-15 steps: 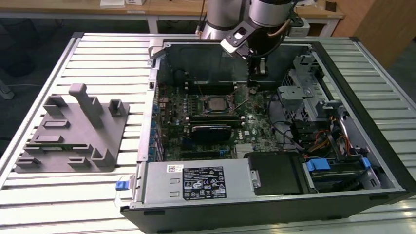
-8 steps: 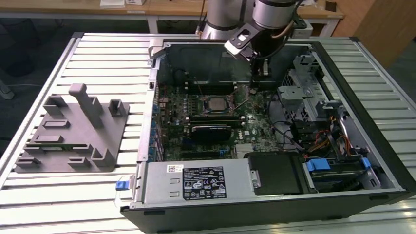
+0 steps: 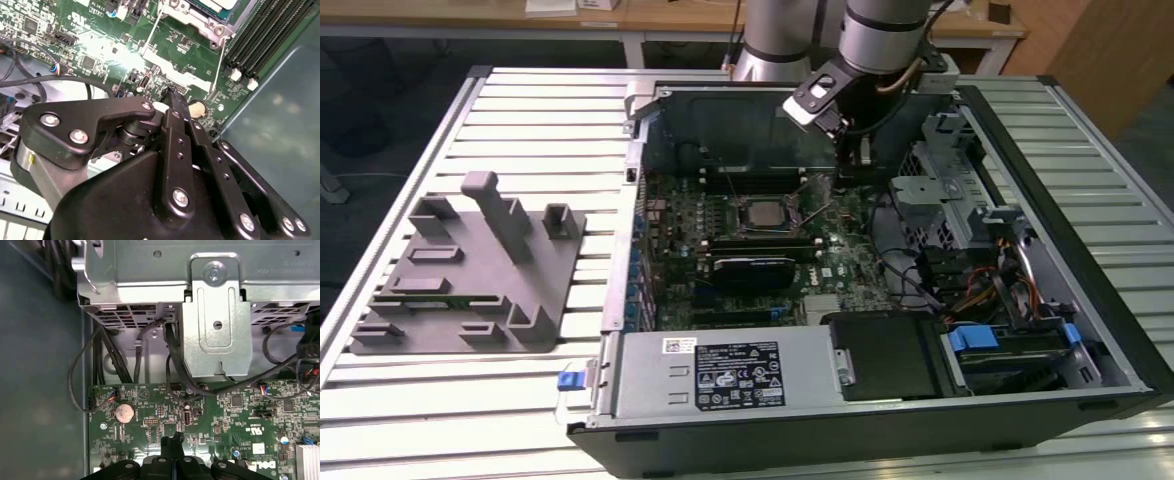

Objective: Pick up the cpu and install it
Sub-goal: 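Close the cpu cover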

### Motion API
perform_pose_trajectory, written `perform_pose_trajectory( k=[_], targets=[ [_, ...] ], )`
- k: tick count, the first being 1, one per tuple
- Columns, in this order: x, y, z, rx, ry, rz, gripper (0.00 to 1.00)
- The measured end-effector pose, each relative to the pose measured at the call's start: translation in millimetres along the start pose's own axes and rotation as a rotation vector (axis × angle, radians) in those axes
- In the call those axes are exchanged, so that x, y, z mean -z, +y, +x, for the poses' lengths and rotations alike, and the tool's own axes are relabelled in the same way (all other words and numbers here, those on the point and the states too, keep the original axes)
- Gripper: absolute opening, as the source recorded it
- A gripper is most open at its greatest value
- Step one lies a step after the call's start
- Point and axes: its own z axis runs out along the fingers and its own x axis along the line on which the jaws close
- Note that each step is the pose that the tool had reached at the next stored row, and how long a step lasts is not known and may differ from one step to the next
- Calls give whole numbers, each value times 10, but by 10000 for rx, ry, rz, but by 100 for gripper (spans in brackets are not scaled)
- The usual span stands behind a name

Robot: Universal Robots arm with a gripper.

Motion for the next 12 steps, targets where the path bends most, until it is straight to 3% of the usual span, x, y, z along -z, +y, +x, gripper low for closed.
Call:
perform_pose_trajectory(
  k=[4, 12],
  targets=[
    [-62, 0, 1, 3, -23, -2, 11],
    [-63, -27, 0, 3, -38, -3, 11]
  ],
)
